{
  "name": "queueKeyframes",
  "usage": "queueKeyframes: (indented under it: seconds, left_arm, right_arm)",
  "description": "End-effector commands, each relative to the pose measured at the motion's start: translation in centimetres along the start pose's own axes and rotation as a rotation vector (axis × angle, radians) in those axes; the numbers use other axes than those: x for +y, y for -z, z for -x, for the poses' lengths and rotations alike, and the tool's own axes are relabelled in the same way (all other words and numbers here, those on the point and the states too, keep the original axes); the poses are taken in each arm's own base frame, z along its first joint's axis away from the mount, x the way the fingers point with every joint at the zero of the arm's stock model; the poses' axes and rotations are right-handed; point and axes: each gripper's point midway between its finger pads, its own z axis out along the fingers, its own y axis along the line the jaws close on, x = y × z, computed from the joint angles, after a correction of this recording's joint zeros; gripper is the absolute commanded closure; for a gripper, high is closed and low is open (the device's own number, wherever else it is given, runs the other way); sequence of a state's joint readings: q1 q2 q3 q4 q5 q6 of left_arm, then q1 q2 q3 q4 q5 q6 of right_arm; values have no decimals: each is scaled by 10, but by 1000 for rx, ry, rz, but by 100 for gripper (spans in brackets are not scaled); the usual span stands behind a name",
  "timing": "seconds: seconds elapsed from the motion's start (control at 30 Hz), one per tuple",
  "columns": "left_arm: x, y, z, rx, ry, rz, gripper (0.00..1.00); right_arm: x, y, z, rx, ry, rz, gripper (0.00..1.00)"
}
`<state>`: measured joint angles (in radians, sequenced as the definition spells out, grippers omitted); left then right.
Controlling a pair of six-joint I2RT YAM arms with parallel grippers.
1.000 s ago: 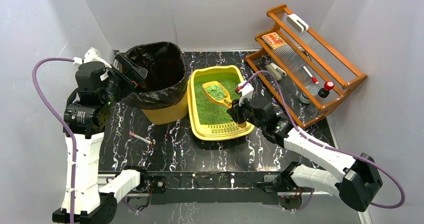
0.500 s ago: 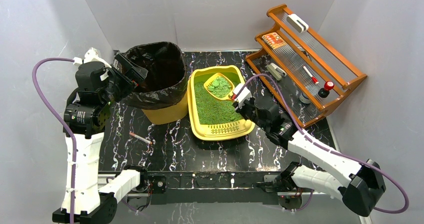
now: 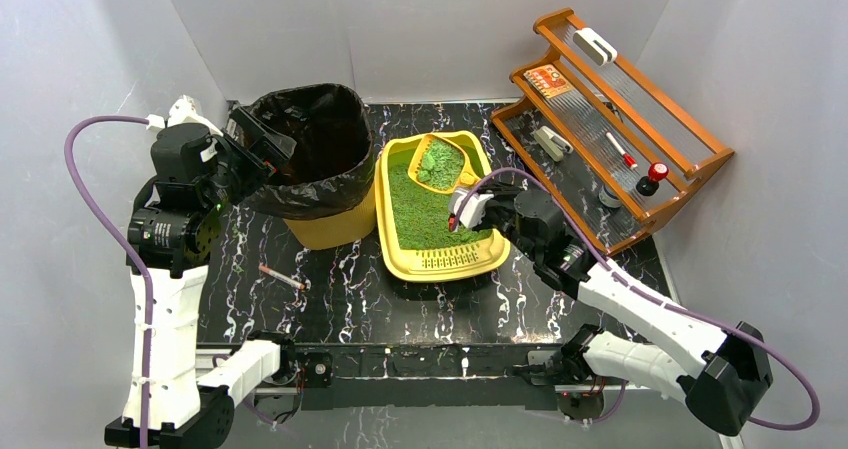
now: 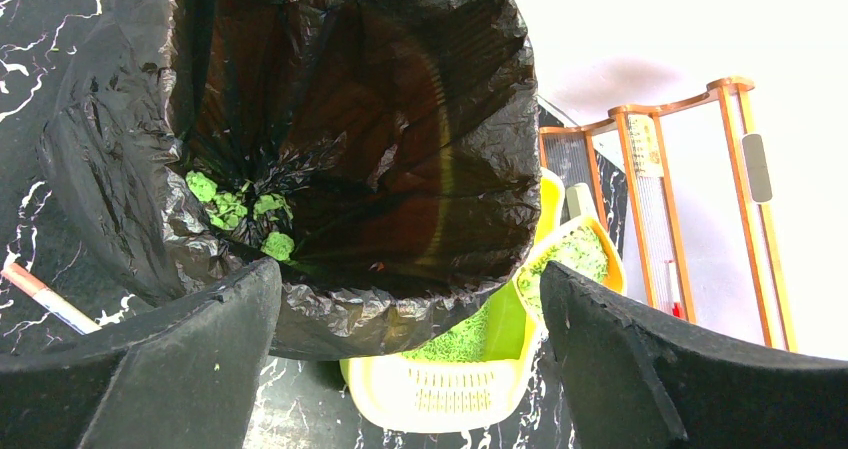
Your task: Clean the litter box
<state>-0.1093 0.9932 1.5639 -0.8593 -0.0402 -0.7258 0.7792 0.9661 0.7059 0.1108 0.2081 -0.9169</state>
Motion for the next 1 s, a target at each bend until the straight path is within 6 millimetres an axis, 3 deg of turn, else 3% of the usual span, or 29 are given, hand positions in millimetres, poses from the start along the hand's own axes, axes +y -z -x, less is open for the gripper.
queueKeyframes:
  seconds: [0.0, 0.13, 0.2, 0.33, 0.47, 0.6, 0.73, 0.97]
  left_arm:
    - [-8, 3, 6, -21, -7, -37, 2]
    - [-10, 0, 6, -18, -7, -42, 2]
    - [-9, 0, 5, -15, -8, -39, 2]
    - [-8, 0, 4, -17, -5, -35, 2]
    - [-9, -1, 5, -15, 1, -36, 2]
    - [-9, -1, 4, -13, 5, -36, 2]
    - [-9, -2, 3, -6, 9, -37, 2]
    - [-9, -1, 3, -10, 11, -39, 2]
  right_arm:
    - [-52, 4, 30, -66, 160, -137, 100]
    - [-49, 1, 27, -52, 213, -123, 100]
    - [-43, -2, 26, -49, 136, -105, 100]
    - [-22, -4, 26, -72, -208, -74, 100]
    - [22, -5, 30, -24, -778, 43, 100]
    - [42, 1, 41, -68, -993, 112, 100]
    - [48, 5, 53, -119, -1102, 152, 100]
    - [53, 4, 51, -103, -1138, 154, 100]
